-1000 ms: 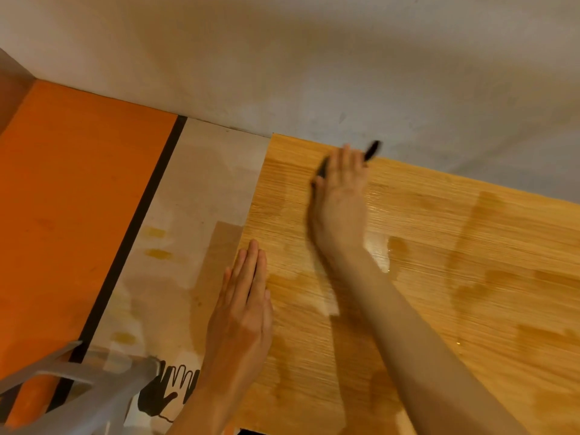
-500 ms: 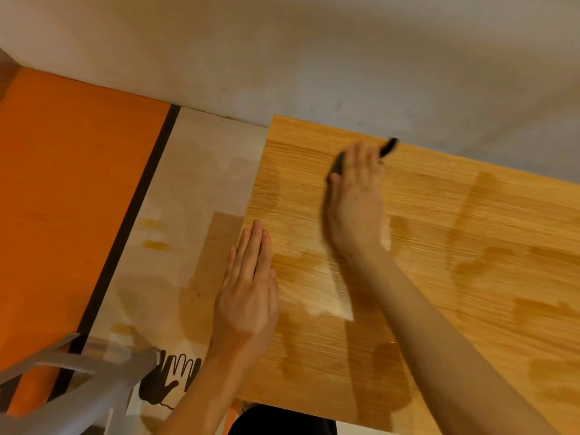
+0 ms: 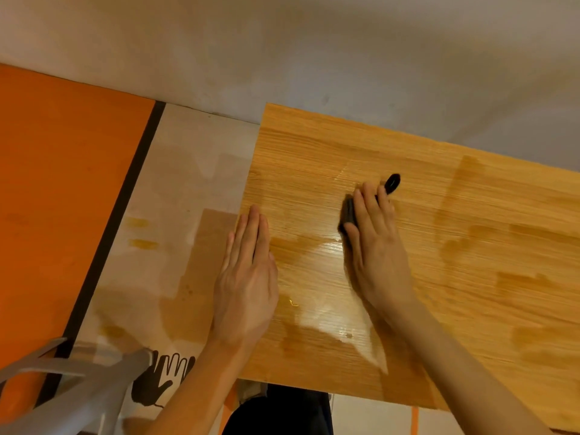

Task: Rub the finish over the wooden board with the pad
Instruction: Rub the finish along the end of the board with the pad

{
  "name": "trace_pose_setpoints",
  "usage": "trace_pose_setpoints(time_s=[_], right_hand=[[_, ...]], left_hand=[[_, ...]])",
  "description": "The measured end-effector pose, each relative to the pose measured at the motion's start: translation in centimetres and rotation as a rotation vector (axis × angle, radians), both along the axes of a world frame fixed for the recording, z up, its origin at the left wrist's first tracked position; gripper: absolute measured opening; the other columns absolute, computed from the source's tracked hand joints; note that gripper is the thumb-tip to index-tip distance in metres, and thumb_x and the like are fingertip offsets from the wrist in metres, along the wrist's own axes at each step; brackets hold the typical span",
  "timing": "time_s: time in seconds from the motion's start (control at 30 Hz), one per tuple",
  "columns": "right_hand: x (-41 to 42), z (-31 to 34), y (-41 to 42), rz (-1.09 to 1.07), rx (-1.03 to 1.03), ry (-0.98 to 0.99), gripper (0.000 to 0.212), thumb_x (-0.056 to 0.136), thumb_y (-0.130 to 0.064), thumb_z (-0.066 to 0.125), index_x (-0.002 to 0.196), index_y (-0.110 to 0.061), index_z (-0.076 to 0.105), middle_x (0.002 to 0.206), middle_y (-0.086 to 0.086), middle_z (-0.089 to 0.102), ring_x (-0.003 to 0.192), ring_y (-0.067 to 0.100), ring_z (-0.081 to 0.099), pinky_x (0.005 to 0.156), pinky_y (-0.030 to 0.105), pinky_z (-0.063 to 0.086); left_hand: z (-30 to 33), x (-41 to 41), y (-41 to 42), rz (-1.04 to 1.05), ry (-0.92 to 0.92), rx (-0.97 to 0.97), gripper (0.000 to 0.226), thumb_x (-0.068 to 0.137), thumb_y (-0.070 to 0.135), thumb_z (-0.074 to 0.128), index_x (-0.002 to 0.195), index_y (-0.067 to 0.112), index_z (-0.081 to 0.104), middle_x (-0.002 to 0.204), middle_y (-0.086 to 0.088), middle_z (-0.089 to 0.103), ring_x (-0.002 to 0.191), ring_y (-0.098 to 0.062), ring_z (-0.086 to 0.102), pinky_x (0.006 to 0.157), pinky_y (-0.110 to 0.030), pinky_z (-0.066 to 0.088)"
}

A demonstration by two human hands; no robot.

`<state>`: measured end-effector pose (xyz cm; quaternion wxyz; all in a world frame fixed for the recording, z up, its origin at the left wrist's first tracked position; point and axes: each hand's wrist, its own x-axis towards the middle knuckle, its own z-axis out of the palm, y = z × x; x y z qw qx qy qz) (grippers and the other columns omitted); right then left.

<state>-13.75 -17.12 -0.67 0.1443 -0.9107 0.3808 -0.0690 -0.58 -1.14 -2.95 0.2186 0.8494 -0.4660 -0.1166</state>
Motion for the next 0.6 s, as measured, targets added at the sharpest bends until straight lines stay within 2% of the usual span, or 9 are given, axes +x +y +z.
trace_pose_setpoints(time_s=[0.07,0.13,0.27,0.33,0.5,0.6], right_hand=[[-1.6,0.1,0.4,0.112,0.012,0.024,0.049,0.106,-0.028,0.029,0.151,-0.009,0.023,0.160,0.004,0.014,0.150,0.020,0.002,0.124,0.032,0.004],[-0.7,0.1,-2.5,0.109,0.011,0.036,0.049,0.105,-0.025,0.032,0.150,-0.009,0.025,0.160,0.006,0.016,0.150,0.022,0.003,0.124,0.038,0.009],[4.0,0.4,-8.7,-0.194,0.077,-0.016,0.050,0.106,-0.027,0.026,0.151,-0.006,0.020,0.161,0.011,0.011,0.150,0.026,-0.001,0.123,0.037,0.004],[3.8,0.0,-7.1,-0.225,0.077,-0.046,0.050,0.106,-0.028,0.025,0.151,-0.006,0.022,0.161,0.010,0.012,0.150,0.025,-0.001,0.123,0.038,0.004],[-2.4,-0.3,4.4,0.010,-0.004,-0.006,0.049,0.105,-0.028,0.027,0.151,-0.011,0.024,0.160,0.002,0.017,0.150,0.019,0.002,0.123,0.032,0.005],[-2.1,0.1,1.7,0.103,0.002,0.041,0.050,0.105,-0.030,0.027,0.151,-0.012,0.020,0.160,0.002,0.016,0.150,0.019,0.003,0.123,0.029,0.001]], left_hand=[[0.1,0.0,0.0,0.001,-0.006,0.018,0.055,0.106,0.020,0.028,0.157,0.004,0.017,0.167,-0.009,0.012,0.155,-0.014,0.000,0.126,-0.041,0.016],[0.0,0.0,-0.1,0.005,-0.005,0.025,0.052,0.107,0.017,0.026,0.157,0.005,0.015,0.167,-0.009,0.011,0.155,-0.016,0.003,0.126,-0.040,0.015],[-0.1,0.0,0.0,-0.001,-0.009,0.039,0.055,0.106,0.021,0.027,0.157,0.004,0.015,0.167,-0.009,0.009,0.155,-0.018,0.005,0.126,-0.041,0.017],[-0.1,0.0,0.1,-0.009,-0.008,0.043,0.054,0.107,0.021,0.024,0.157,0.005,0.014,0.167,-0.009,0.007,0.155,-0.018,0.003,0.126,-0.041,0.016],[0.0,0.1,0.1,-0.024,0.011,0.029,0.055,0.106,0.024,0.017,0.157,0.004,0.012,0.167,-0.010,0.005,0.155,-0.019,0.001,0.127,-0.040,0.013],[0.0,0.1,0.0,-0.026,0.011,0.022,0.054,0.107,0.023,0.018,0.157,0.004,0.012,0.167,-0.010,0.005,0.155,-0.019,0.001,0.127,-0.040,0.014]])
